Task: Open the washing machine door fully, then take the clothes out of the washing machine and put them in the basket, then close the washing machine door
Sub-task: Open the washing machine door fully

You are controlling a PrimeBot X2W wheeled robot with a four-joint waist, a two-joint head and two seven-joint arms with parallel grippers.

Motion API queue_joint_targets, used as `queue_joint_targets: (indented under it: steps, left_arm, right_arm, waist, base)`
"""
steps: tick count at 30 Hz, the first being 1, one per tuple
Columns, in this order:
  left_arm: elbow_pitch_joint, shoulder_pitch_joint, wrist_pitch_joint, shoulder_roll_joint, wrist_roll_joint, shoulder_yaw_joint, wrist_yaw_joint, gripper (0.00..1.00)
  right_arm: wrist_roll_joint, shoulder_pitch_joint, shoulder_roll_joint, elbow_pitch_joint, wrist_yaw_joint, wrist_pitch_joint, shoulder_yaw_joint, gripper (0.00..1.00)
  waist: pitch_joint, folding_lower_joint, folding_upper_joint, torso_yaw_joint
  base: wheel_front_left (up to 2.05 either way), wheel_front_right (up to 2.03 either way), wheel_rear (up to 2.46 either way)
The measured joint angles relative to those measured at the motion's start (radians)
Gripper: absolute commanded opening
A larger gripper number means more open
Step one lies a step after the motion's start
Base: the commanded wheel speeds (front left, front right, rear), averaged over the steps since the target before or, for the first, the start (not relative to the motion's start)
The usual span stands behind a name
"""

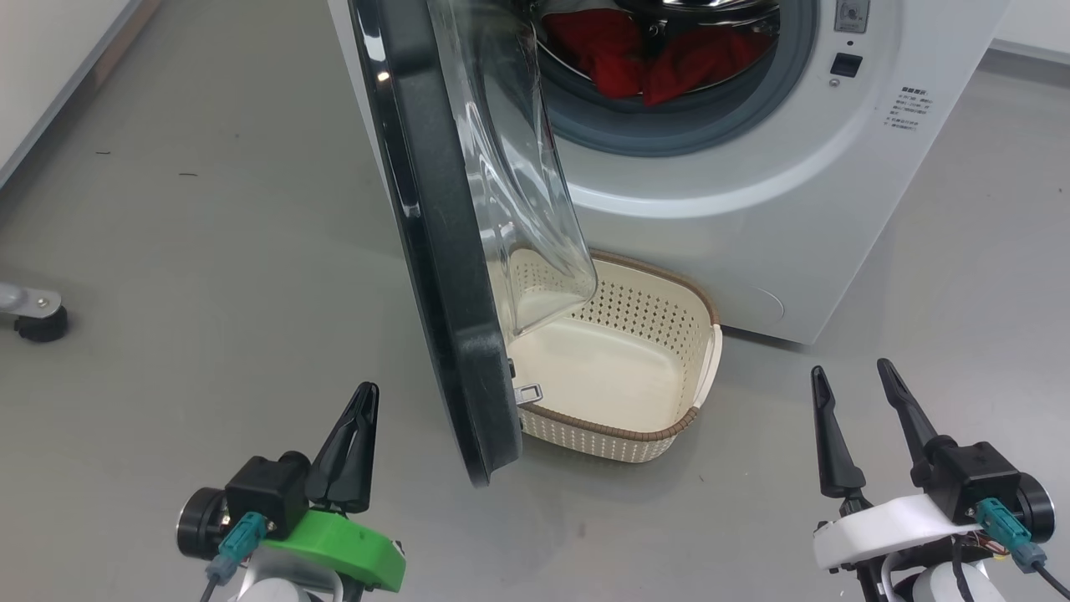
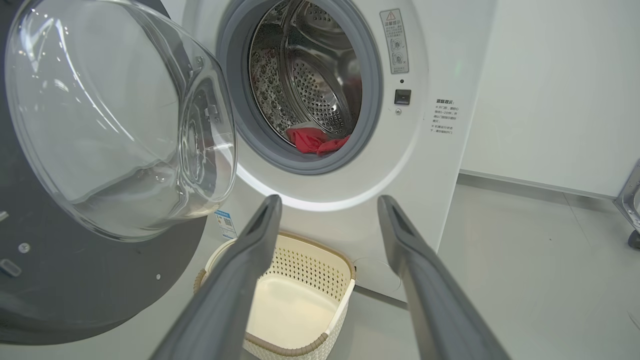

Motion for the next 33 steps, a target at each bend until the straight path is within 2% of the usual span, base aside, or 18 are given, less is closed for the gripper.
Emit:
queue_joint_targets:
  steps: [12, 16, 25, 33]
  left_arm:
    - [-0.05, -0.001, 0.0, 0.0, 0.001, 0.027, 0.0, 0.0]
    - [-0.147, -0.01, 0.0, 0.0, 0.003, 0.067, 0.005, 0.0]
    - [-0.365, -0.074, -0.005, 0.0, 0.028, 0.07, 0.004, 0.0]
    - [-0.504, -0.091, -0.006, 0.001, 0.01, -0.019, -0.027, 0.0]
  right_arm:
    - [-0.009, 0.003, 0.019, 0.002, 0.012, 0.0, -0.035, 1.0]
    - [-0.018, 0.004, 0.026, 0.002, 0.018, 0.0, -0.044, 1.0]
    - [-0.028, 0.005, 0.034, 0.007, 0.036, 0.0, -0.058, 1.0]
    - [-0.051, 0.005, 0.046, 0.021, 0.055, 0.0, -0.06, 1.0]
  waist:
    - [0.001, 0.0, 0.0, 0.009]
    - [0.001, 0.0, 0.0, 0.013]
    - [-0.001, 0.0, 0.0, 0.02]
    - [-0.006, 0.0, 0.0, 0.012]
  base:
    - [0.0, 0.0, 0.0]
    - [0.0, 0.0, 0.0]
    - [0.0, 0.0, 0.0]
    - [0.0, 0.0, 0.0]
